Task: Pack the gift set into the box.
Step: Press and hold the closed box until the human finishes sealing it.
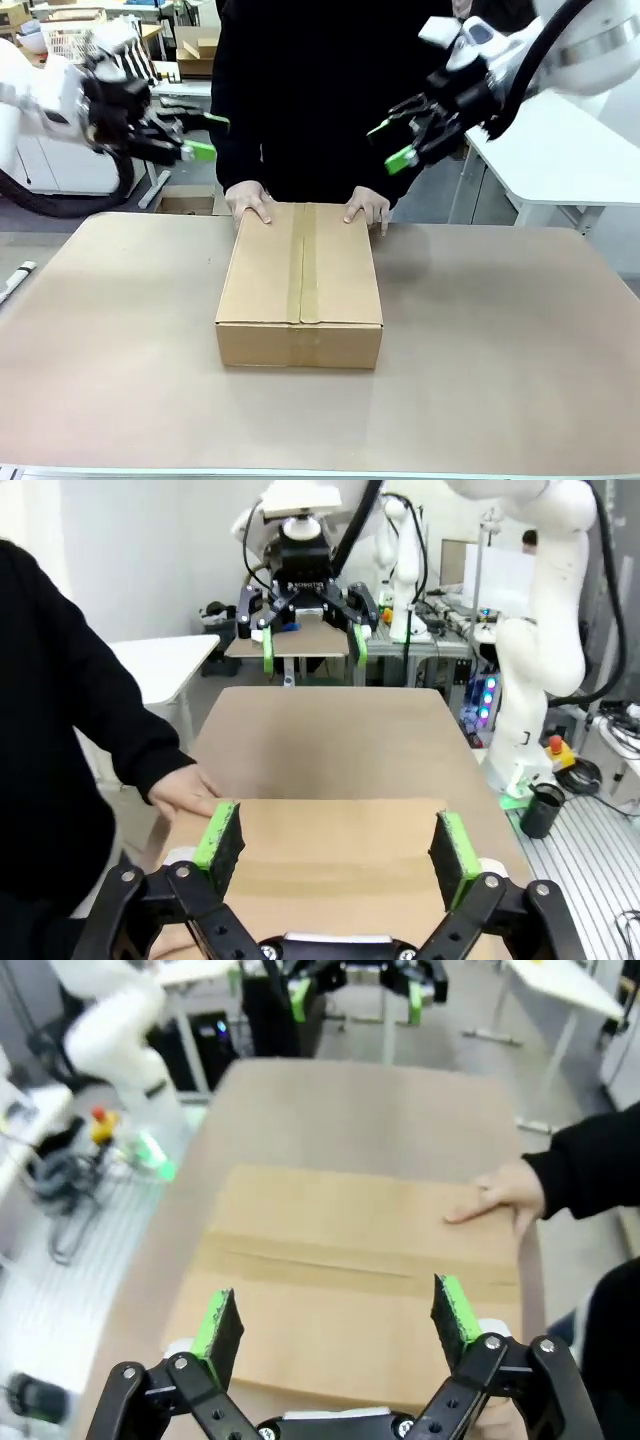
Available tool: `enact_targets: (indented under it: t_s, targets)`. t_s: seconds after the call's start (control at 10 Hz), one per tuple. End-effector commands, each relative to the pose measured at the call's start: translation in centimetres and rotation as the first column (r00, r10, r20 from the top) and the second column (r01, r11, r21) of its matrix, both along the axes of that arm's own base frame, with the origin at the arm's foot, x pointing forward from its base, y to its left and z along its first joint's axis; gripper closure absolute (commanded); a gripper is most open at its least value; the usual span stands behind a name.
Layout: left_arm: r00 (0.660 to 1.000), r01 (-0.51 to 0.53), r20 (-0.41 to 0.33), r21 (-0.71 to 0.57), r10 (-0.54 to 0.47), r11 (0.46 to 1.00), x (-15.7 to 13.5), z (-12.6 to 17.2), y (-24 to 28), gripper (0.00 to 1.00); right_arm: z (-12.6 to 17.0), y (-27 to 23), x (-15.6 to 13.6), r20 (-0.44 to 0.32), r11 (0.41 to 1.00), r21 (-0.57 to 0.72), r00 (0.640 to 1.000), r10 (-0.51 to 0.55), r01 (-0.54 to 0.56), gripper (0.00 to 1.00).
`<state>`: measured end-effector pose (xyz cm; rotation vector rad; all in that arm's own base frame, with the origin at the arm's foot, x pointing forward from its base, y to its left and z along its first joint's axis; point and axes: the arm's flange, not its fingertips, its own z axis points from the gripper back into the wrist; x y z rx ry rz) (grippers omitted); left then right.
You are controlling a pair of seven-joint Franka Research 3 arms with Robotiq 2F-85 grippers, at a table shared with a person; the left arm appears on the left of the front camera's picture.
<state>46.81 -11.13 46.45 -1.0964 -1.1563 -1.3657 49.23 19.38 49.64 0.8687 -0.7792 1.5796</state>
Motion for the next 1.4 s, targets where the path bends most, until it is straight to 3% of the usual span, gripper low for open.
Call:
enact_targets:
  t_s: [0.0,0.2,0.3,0.4,0.5,0.6,0.7,0.9,1.3]
  targets:
    - [0.999,-0.004,0.044,-0.035,0.006,0.999,-0.6,-4.3,-2.8,0.00,-7.0,0.1,-1.2,0.083,0.998,0.064,0.996,-0.030,0.025,0.00]
    - [0.996,0.013,0.089,0.087,-0.020,0.996,-3.1,-10.5,-5.7,0.00,-13.8,0.1,-2.1,-0.085,0.987,0.156,0.996,-0.015,0.028,0.00]
    - [0.991,-0.004,0.130,0.131,-0.013,0.991,-4.1,-12.6,-6.4,0.00,-15.3,0.1,-2.8,-0.160,0.985,0.152,0.985,-0.063,0.088,0.00]
    - [0.997,0.057,-0.060,0.157,-0.048,0.986,-4.0,-12.6,-5.8,0.00,-13.7,-1.3,-3.3,-0.259,0.982,0.068,0.953,-0.154,0.177,0.00]
    - [0.997,0.038,0.065,0.105,-0.045,0.994,-3.2,-11.6,-5.8,0.00,-15.0,0.0,-2.7,-0.104,0.994,0.101,0.994,-0.034,0.045,0.00]
    - [0.998,0.049,0.036,0.142,-0.055,0.989,-4.3,-13.5,-6.4,0.00,-16.6,-0.6,-3.2,-0.186,0.992,0.089,0.980,-0.073,0.090,0.00]
    - [0.992,0.057,0.106,0.168,-0.075,0.984,-4.2,-12.4,-6.9,0.00,-15.5,1.8,-3.5,-0.100,0.996,0.062,0.994,-0.052,0.058,0.00]
    - [0.997,0.045,0.045,0.188,-0.055,0.981,-3.7,-13.7,-7.0,0.00,-17.7,4.4,-2.8,-0.030,0.993,0.113,0.999,-0.022,0.026,0.00]
    - [0.999,-0.044,-0.013,0.204,0.048,0.978,-3.8,-15.9,-5.3,0.00,-19.9,5.5,-2.0,-0.089,0.992,0.120,0.996,-0.024,0.035,0.00]
